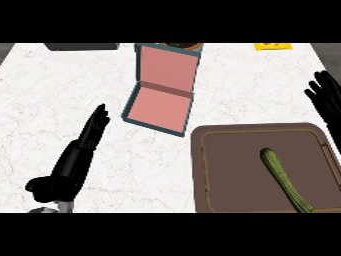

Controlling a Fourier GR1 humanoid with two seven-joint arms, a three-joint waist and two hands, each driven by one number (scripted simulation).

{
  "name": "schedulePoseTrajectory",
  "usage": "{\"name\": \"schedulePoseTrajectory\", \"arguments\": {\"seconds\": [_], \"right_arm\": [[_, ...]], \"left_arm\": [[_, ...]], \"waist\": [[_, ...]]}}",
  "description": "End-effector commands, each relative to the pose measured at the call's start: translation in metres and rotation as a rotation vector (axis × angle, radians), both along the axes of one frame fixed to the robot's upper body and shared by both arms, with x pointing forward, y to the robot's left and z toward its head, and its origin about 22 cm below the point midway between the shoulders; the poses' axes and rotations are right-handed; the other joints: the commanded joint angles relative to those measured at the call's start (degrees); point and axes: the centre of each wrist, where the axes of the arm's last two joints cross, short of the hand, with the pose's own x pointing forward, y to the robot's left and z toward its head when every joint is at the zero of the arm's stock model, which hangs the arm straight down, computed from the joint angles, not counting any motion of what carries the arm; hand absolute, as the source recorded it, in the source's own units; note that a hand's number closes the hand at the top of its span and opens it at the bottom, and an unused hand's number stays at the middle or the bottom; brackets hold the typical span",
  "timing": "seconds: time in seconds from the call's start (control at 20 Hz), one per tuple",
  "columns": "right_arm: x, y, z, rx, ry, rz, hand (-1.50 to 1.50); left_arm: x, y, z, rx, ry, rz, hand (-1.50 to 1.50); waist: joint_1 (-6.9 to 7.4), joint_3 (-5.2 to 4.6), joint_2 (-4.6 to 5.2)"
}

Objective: Pick the squash from the tray and place it in the cardboard box

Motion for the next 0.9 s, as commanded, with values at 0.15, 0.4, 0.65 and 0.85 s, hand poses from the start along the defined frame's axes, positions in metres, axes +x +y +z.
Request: {"name": "schedulePoseTrajectory", "arguments": {"seconds": [0.15, 0.4, 0.65, 0.85], "right_arm": [[0.001, -0.043, 0.097, -0.022, -0.335, 0.234, -1.5], [-0.01, -0.116, 0.09, -0.293, -0.317, 0.342, -1.5], [-0.014, -0.138, 0.08, -0.402, -0.464, 0.492, -1.5], [-0.015, -0.133, 0.071, -0.581, -0.538, 0.592, -1.5]], "left_arm": [[0.026, 0.032, 0.033, 0.21, -0.122, -0.008, 0.0], [0.033, 0.053, 0.035, 0.267, -0.129, -0.07, 0.0], [0.047, 0.061, 0.046, 0.279, -0.148, -0.084, 0.0], [0.044, 0.052, 0.038, 0.274, -0.14, -0.11, 0.0]], "waist": [[-0.12, -0.02, 0.85], [0.21, 0.17, 1.87], [1.12, 0.21, 1.96], [1.71, 0.12, 1.76]]}}
